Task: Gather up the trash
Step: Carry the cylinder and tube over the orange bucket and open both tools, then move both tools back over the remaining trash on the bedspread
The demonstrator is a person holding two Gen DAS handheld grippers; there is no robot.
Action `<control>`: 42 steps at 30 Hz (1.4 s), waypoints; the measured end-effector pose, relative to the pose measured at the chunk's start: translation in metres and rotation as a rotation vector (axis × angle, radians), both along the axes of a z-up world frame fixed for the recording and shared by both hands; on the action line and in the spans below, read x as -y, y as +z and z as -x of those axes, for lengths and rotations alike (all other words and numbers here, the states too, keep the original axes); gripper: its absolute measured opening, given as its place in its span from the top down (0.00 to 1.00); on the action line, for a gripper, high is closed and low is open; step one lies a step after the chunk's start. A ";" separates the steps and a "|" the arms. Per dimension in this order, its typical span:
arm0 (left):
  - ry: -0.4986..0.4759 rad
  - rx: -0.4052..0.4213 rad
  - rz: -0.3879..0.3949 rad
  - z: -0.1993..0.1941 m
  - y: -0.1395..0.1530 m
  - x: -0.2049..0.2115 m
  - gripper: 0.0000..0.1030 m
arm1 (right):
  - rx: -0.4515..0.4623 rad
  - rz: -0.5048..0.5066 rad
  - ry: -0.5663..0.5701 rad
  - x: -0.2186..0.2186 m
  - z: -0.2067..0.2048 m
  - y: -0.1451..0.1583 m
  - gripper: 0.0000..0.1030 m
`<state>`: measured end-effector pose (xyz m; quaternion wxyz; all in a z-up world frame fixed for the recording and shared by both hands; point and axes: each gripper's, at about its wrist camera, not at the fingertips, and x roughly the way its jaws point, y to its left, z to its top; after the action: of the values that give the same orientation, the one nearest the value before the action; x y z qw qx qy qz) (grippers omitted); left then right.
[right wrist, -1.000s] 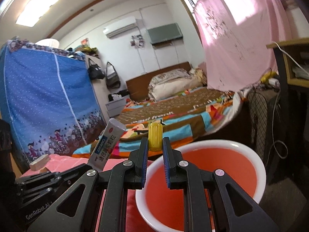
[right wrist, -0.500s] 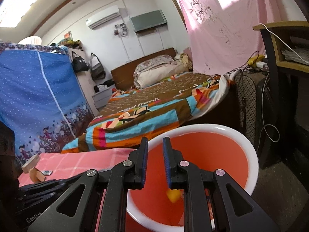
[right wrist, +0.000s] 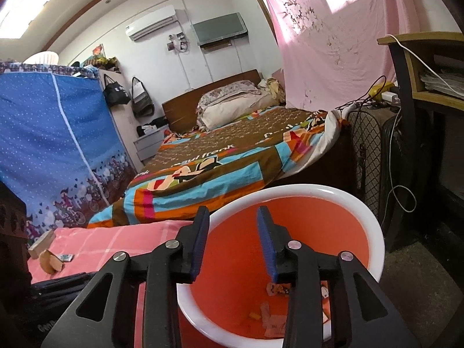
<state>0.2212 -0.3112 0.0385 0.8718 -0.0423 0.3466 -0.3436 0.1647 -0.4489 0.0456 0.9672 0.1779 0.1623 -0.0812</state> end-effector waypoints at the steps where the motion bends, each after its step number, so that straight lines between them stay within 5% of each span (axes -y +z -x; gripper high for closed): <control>1: 0.016 0.013 0.004 0.000 0.002 -0.004 0.75 | 0.003 0.004 -0.002 0.000 0.000 0.001 0.64; 8: 0.119 0.105 0.021 0.001 0.016 -0.033 0.64 | 0.063 0.035 -0.014 -0.008 0.005 0.010 0.56; 11: 0.173 0.155 0.018 0.004 0.024 -0.048 0.52 | 0.087 0.042 -0.012 -0.014 0.003 0.014 0.50; 13: 0.215 0.188 0.020 0.006 0.029 -0.061 0.41 | 0.107 0.044 -0.011 -0.019 0.002 0.018 0.30; 19: 0.364 0.302 0.045 0.013 0.044 -0.103 0.00 | 0.198 0.065 0.004 -0.040 0.003 0.030 0.14; 21: 0.408 0.327 0.075 0.014 0.047 -0.119 0.00 | 0.235 0.076 0.005 -0.050 0.003 0.034 0.00; 42: 0.723 0.536 -0.040 0.037 0.056 -0.256 0.00 | 0.475 0.150 0.198 -0.176 -0.014 0.051 0.00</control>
<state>0.1842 -0.0552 0.0943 0.9955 -0.0532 0.0780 -0.0088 0.1787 -0.2733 0.0961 0.9918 0.1032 -0.0590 0.0460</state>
